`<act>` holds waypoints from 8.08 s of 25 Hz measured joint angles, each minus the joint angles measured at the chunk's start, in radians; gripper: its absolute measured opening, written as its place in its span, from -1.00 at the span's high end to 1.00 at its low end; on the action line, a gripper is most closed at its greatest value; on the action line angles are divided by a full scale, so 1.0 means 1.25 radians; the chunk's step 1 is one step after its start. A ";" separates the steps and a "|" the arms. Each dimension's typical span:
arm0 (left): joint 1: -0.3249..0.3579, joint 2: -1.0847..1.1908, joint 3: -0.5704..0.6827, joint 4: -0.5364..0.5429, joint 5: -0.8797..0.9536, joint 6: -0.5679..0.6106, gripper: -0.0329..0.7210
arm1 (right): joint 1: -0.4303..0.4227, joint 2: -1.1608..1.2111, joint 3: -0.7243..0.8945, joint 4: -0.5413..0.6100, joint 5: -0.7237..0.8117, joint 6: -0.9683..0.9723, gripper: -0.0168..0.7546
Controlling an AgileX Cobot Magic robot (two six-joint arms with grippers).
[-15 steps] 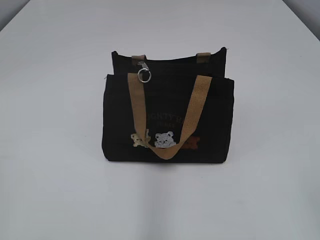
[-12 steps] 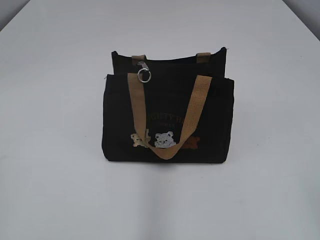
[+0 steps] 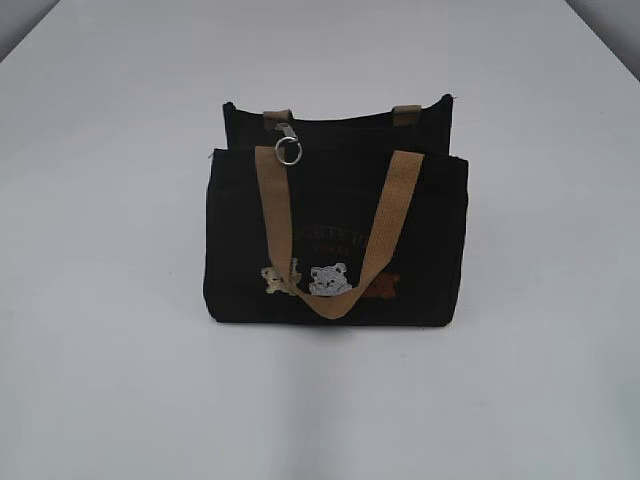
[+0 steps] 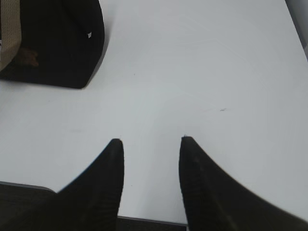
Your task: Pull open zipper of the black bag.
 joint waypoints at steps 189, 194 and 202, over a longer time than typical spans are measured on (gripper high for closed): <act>-0.178 0.017 -0.001 0.011 -0.001 -0.046 0.19 | 0.131 0.035 -0.002 -0.006 0.005 0.000 0.01; -0.177 0.007 0.000 0.015 0.000 -0.046 0.19 | 0.131 -0.001 -0.001 -0.008 0.004 0.000 0.06; -0.168 0.000 0.000 0.017 0.000 -0.046 0.20 | 0.127 -0.001 0.000 0.000 0.002 0.000 0.10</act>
